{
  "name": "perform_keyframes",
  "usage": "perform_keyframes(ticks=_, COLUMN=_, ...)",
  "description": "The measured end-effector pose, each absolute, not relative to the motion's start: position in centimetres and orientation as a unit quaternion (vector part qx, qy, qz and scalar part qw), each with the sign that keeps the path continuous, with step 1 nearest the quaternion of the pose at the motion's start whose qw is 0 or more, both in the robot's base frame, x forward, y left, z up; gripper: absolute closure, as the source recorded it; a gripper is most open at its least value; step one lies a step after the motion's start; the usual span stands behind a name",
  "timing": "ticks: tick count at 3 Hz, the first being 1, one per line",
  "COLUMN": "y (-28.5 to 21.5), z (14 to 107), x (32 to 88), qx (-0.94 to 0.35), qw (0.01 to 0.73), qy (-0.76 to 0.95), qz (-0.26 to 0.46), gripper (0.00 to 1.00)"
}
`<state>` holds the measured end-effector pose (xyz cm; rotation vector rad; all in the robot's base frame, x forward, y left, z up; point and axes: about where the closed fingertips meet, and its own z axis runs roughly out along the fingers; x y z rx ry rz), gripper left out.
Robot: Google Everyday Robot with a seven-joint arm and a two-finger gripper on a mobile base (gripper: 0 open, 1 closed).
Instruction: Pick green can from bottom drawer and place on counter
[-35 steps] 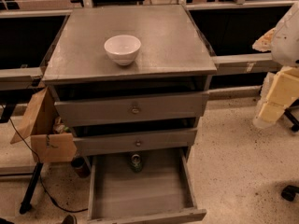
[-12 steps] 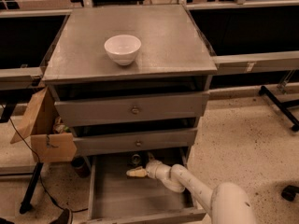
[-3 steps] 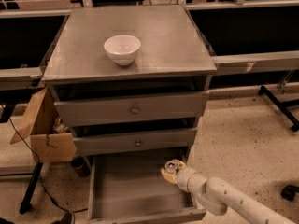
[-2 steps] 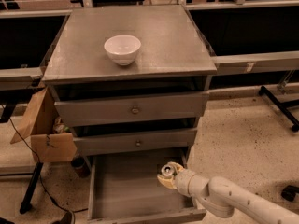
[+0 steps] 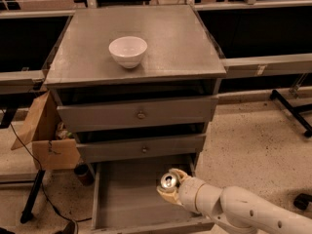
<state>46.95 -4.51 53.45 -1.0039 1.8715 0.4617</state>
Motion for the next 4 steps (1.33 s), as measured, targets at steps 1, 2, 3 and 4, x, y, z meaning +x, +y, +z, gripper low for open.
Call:
perform_keyframes(ticks=1, y=-4.9, z=60.1, x=46.4, qx=-0.417, qw=0.472, qy=0.761, qz=0.157, gripper=1.00)
perform_keyframes(ticks=2, y=-5.0, z=67.0, x=46.9, qx=-0.430, qw=0.488, qy=0.751, qz=0.110, gripper=1.00)
perform_keyframes(ticks=3, y=-4.3, z=73.2, x=47.3, qx=-0.447, qw=0.503, qy=0.737, qz=0.065, gripper=1.00)
perform_keyframes(ticks=4, y=-4.3, z=73.2, x=47.3, qx=-0.447, qw=0.503, qy=0.737, qz=0.065, gripper=1.00)
